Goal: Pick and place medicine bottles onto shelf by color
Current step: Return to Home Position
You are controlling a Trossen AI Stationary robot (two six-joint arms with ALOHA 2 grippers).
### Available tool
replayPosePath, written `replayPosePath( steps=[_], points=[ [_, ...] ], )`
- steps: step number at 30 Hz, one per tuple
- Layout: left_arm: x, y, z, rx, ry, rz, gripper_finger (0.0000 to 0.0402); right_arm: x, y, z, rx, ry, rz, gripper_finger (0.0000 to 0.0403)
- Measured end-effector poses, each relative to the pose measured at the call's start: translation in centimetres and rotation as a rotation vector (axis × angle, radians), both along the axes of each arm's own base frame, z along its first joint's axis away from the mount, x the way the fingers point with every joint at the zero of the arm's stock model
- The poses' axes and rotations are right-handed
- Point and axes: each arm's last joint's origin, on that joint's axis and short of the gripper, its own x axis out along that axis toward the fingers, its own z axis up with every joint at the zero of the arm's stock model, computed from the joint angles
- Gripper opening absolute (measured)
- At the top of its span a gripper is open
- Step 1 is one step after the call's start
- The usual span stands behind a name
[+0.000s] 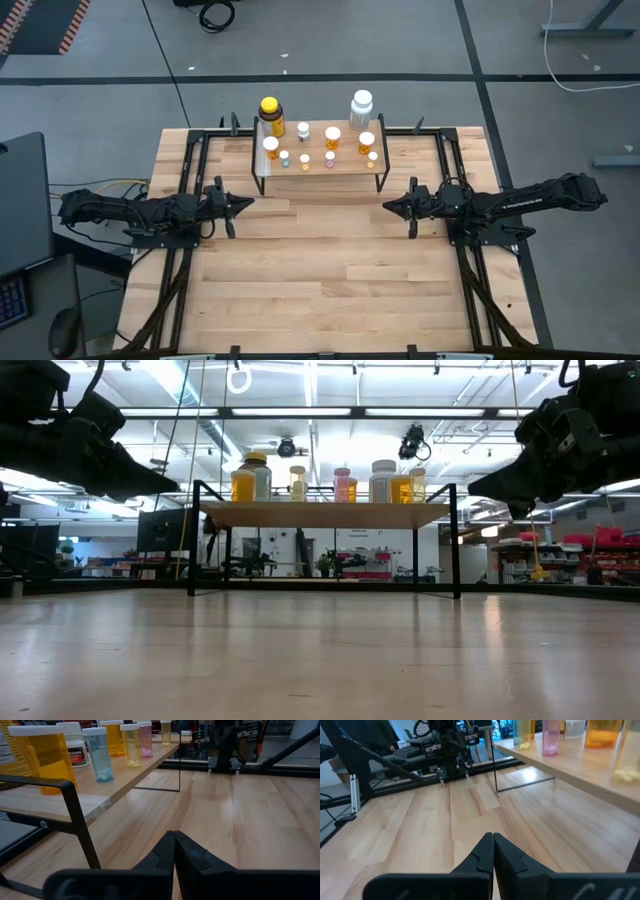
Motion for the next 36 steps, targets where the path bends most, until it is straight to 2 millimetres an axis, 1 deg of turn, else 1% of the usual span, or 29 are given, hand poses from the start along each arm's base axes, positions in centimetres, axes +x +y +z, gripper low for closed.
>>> replayPosePath(
  steps=[4,13,20,26,31,36],
  points=[
    [0.0,0.0,0.0,0.001,0.000,0.000,0.0015,0.0,0.0,-0.1,0.030,0.006,-0.007,0.0010],
    [0.0,0.0,0.0,0.001,0.000,0.000,0.0027,0.0,-0.1,-0.1,0.002,0.013,-0.039,0.0013],
    [0.0,0.0,0.0,0.000,0.000,0.000,0.0017,-0.1,0.2,0.2,-0.052,-0.004,0.060,0.0012],
    [0.0,0.0,0.0,-0.003,-0.001,0.001,0.0023,-0.8,0.0,0.2,-0.071,0.011,0.032,0.0008],
    [0.0,0.0,0.0,-0.024,-0.007,0.003,0.0026,-1.5,-0.1,0.2,-0.032,0.015,0.009,0.0016],
    [0.0,0.0,0.0,-0.029,-0.007,0.004,0.0018,-2.3,-0.1,0.0,0.018,0.033,-0.004,0.0008]
  ],
)
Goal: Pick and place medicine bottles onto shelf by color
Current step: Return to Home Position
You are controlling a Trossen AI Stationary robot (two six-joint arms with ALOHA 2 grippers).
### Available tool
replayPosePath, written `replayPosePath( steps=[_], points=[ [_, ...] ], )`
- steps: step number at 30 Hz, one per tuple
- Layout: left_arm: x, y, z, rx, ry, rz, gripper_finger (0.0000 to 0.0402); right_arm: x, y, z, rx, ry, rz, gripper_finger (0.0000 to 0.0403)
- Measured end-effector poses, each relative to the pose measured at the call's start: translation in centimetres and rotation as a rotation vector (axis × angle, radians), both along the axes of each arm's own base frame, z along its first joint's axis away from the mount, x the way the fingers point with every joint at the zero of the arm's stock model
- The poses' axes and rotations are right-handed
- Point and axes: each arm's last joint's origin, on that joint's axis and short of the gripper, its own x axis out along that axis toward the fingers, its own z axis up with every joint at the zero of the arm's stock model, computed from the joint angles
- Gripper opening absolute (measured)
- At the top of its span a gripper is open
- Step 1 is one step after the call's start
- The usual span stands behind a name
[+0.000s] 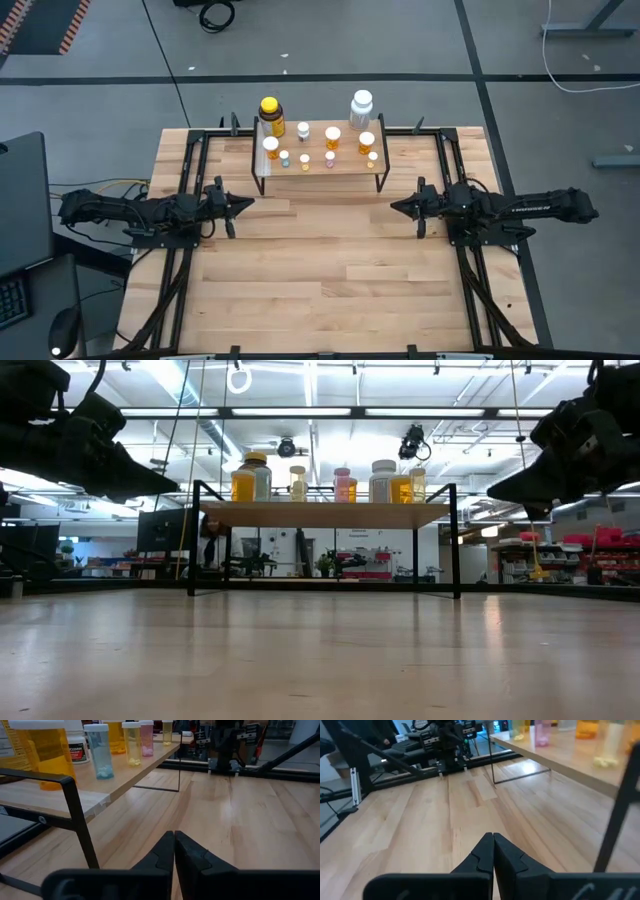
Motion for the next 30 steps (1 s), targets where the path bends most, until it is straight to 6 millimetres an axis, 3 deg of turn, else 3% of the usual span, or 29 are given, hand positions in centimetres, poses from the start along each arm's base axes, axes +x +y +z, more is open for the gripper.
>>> replayPosePath(
  steps=[21,30],
  points=[
    [0.00,0.00,-0.03,-0.019,-0.004,0.003,0.0018,-0.18,0.45,-0.45,0.084,0.039,0.028,0.0016],
    [0.02,0.00,0.28,-0.019,-0.023,0.003,0.0016,-0.14,0.57,-0.28,0.037,0.027,0.048,0.0014]
  ],
)
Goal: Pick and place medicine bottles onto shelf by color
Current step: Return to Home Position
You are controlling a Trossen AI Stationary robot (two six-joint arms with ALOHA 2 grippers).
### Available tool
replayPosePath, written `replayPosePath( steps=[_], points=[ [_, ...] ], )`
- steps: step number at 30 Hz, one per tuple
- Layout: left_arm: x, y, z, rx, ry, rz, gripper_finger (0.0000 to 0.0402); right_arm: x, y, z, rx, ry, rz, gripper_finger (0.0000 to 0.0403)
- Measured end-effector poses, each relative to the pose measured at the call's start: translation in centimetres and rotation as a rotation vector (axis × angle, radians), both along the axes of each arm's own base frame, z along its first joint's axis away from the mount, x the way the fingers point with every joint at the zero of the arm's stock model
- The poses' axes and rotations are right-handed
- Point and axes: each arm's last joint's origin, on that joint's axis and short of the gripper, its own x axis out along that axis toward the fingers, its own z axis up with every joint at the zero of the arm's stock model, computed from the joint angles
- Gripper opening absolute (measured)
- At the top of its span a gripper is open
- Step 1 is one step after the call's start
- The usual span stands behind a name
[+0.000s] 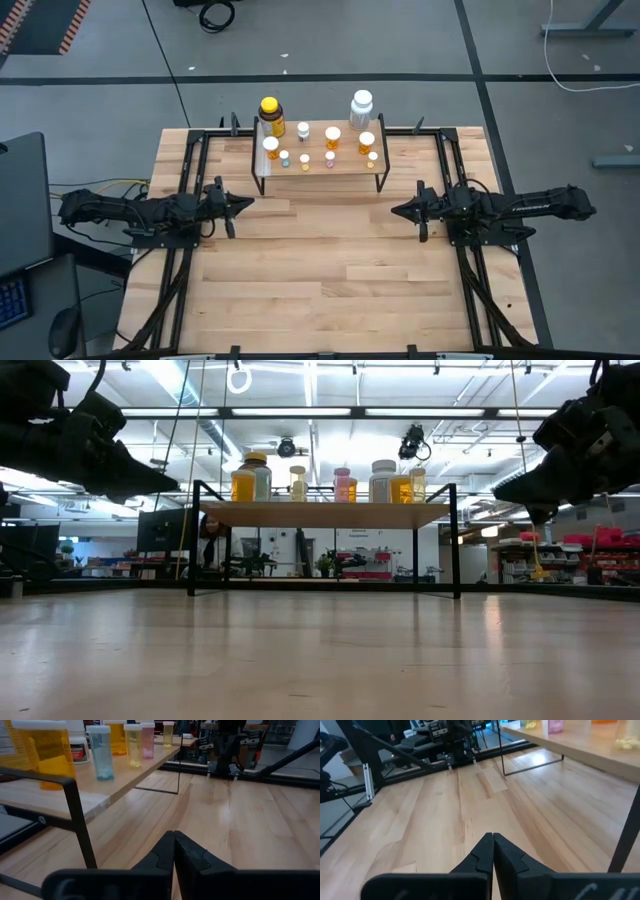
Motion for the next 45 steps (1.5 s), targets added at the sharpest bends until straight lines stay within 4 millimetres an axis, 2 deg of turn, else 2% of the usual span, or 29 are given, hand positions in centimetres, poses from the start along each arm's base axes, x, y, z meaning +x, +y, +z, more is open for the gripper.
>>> replayPosePath(
  steps=[5,11,13,19,25,32,37,45],
  points=[
    [0.1,-0.1,0.6,-0.018,-0.027,-0.046,0.0018,-0.1,0.0,-0.1,-0.006,0.032,0.002,0.0010],
    [0.2,-1.0,1.3,-0.006,-0.090,-0.369,0.0004,0.0,0.0,-0.1,0.009,0.030,-0.002,0.0022],
    [0.2,-1.2,1.6,0.016,-0.112,-0.423,0.0005,0.0,0.0,0.0,0.009,0.024,-0.002,0.0024],
    [0.3,-1.1,1.4,0.012,-0.108,-0.376,0.0018,0.0,0.0,0.0,0.030,0.019,-0.007,0.0020],
    [0.3,-1.0,1.5,-0.007,-0.126,-0.349,0.0015,0.1,0.0,0.3,0.060,-0.011,-0.011,0.0022],
    [0.2,-1.0,1.5,0.015,-0.124,-0.345,0.0013,-0.2,0.5,0.3,0.057,-0.012,0.156,0.0011],
    [0.2,-0.9,1.5,0.047,-0.118,-0.314,0.0018,-0.3,0.3,0.2,0.012,-0.001,0.117,0.0007],
    [0.2,-0.9,1.6,0.054,-0.163,-0.311,0.0010,-0.2,0.2,0.4,-0.033,-0.025,0.074,0.0028]
  ],
)
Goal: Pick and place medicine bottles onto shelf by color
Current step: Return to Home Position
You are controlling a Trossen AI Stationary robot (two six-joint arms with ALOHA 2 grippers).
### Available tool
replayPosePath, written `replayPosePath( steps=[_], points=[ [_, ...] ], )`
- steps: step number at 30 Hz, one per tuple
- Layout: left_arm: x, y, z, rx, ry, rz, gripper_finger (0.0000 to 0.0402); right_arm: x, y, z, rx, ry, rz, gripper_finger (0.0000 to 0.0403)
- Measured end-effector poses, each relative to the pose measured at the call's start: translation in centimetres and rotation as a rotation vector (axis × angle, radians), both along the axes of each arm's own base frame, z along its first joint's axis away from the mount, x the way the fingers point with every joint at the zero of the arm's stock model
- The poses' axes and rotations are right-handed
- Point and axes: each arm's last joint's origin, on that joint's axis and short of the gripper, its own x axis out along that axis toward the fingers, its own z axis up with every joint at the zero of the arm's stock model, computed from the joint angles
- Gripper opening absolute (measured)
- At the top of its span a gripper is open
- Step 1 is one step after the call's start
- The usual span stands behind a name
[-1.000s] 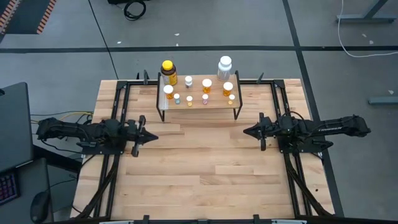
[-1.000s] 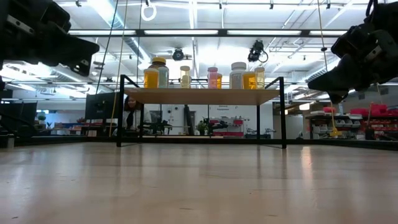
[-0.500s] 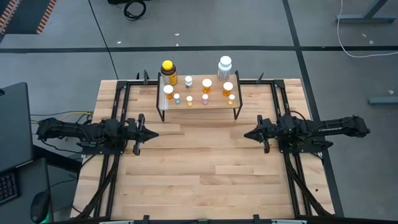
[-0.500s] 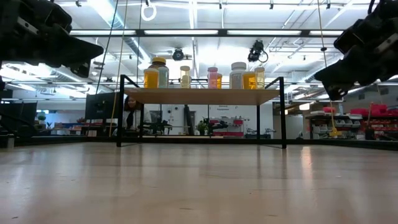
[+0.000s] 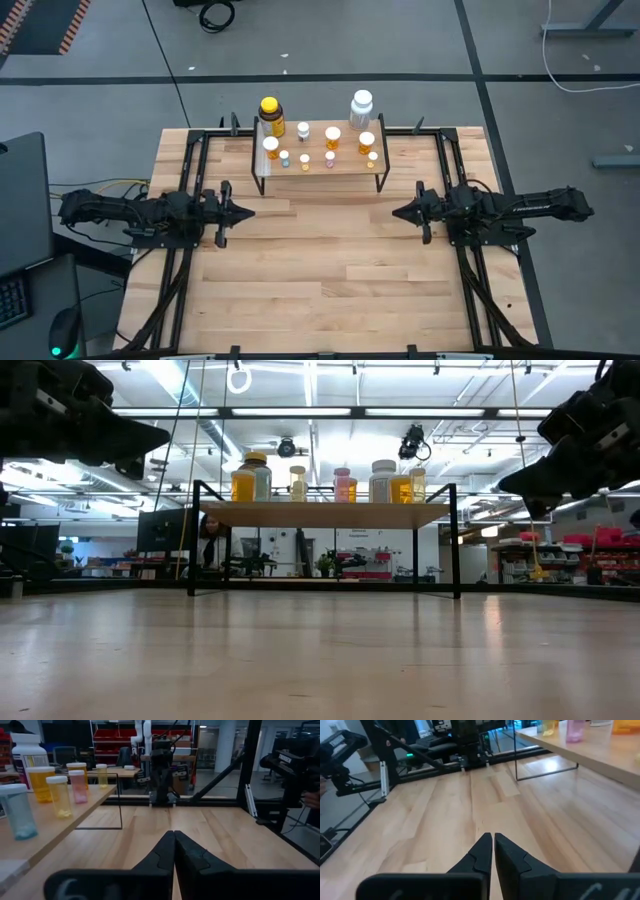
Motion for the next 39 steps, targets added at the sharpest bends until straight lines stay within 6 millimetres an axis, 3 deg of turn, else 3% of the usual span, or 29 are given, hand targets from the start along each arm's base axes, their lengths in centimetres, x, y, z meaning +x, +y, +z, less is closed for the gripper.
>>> replayPosePath(
  steps=[12,39],
  points=[
    [0.01,0.00,-0.01,-0.002,0.001,0.001,0.0031,-0.03,0.04,-0.19,0.028,0.020,0.007,0.0021],
    [0.01,0.00,-0.06,-0.003,0.004,0.001,0.0022,-0.03,0.03,-0.18,0.031,0.019,0.006,0.0023]
  ],
)
